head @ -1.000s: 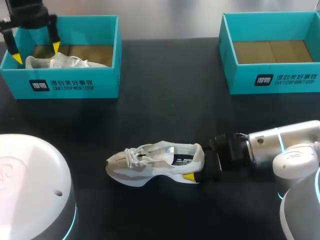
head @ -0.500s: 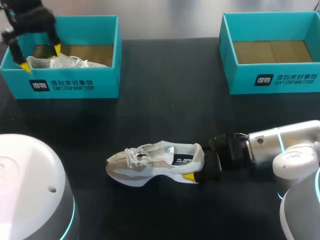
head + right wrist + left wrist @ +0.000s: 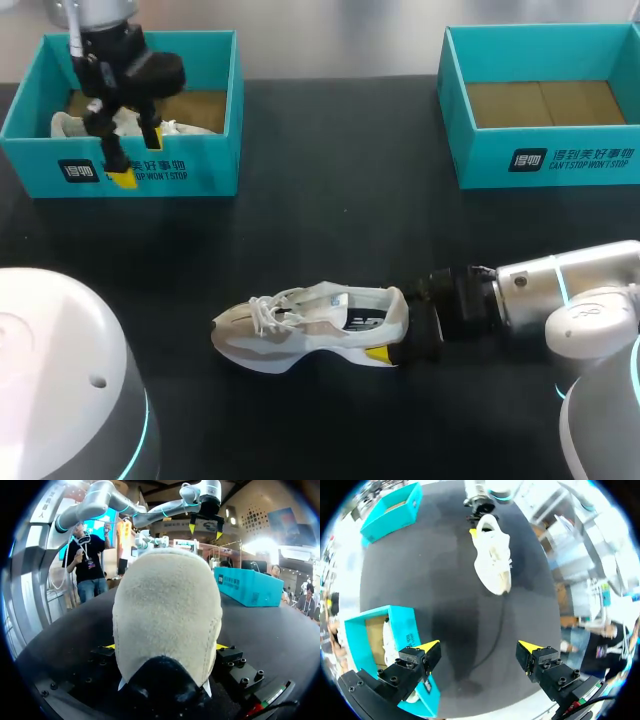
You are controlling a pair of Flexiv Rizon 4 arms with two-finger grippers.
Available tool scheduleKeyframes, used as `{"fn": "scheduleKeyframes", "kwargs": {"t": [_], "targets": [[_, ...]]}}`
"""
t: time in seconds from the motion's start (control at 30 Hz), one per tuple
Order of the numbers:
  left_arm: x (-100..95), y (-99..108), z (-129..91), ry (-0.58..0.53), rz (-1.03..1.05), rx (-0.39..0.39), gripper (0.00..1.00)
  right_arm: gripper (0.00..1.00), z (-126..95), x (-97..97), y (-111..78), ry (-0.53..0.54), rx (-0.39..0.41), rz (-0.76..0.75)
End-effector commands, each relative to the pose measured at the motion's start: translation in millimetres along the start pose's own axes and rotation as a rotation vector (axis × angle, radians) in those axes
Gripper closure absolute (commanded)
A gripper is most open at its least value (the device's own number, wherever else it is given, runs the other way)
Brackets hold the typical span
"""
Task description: Take the shoe out of the shoebox, open the shoe tongue, remove and reinsert the insole, then place the shoe into the shoebox
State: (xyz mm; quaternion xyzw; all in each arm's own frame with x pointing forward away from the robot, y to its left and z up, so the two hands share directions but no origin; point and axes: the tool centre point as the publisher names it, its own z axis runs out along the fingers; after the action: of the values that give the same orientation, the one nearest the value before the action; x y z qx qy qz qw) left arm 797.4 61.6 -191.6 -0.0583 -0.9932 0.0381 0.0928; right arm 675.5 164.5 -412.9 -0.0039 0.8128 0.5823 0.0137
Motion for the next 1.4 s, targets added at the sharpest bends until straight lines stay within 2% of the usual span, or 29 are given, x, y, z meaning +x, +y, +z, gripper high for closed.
{"fn": "scheduleKeyframes", "kwargs": {"t": [0.03,0.37,0.47,0.53,0.6,0.77,0.87,0.9,0.93,1.33,1.4], "targets": [[12.5,-5.7,9.5,-0.176,-0.275,0.077,0.0,1.0,0.7,-0.1,1.2,0.001,0.004,0.001],[12.5,-5.7,9.5,-0.176,-0.275,0.077,0.0,1.0,0.7,-0.1,1.2,0.001,0.004,0.001],[21.8,-34.3,27.5,-0.1,-0.418,0.105,0.0,1.0,0.7,-0.1,1.2,0.001,0.004,0.001],[30.1,-50.4,35.6,-0.086,-0.487,0.072,0.0,1.0,0.7,-0.1,1.2,0.001,0.004,0.001],[34.8,-61.5,34.8,-0.031,-0.575,0.059,0.0,1.0,0.7,-0.1,1.2,0.001,0.004,0.001],[37.2,-84.8,33.4,-0.047,-0.822,0.047,0.0,1.0,0.7,-0.1,1.2,0.001,0.004,0.001],[45.0,-101.8,36.2,0.013,-0.84,0.064,0.0,1.0,0.7,-0.1,1.2,0.001,0.004,0.001],[49.8,-108.9,38.6,-0.01,-0.83,0.058,0.0,1.0,0.7,-0.1,1.2,0.001,0.004,0.001],[55.5,-116.0,42.4,-0.127,-0.831,0.065,0.0,1.0,0.7,-0.1,1.2,0.001,0.004,0.001],[55.5,-116.0,42.4,-0.127,-0.831,0.065,0.0,1.0,0.7,-0.1,1.2,0.001,0.004,0.001],[62.2,-128.1,52.7,-0.102,-0.93,0.056,0.0,1.0,0.7,-0.1,1.2,0.001,0.004,0.001]]}}
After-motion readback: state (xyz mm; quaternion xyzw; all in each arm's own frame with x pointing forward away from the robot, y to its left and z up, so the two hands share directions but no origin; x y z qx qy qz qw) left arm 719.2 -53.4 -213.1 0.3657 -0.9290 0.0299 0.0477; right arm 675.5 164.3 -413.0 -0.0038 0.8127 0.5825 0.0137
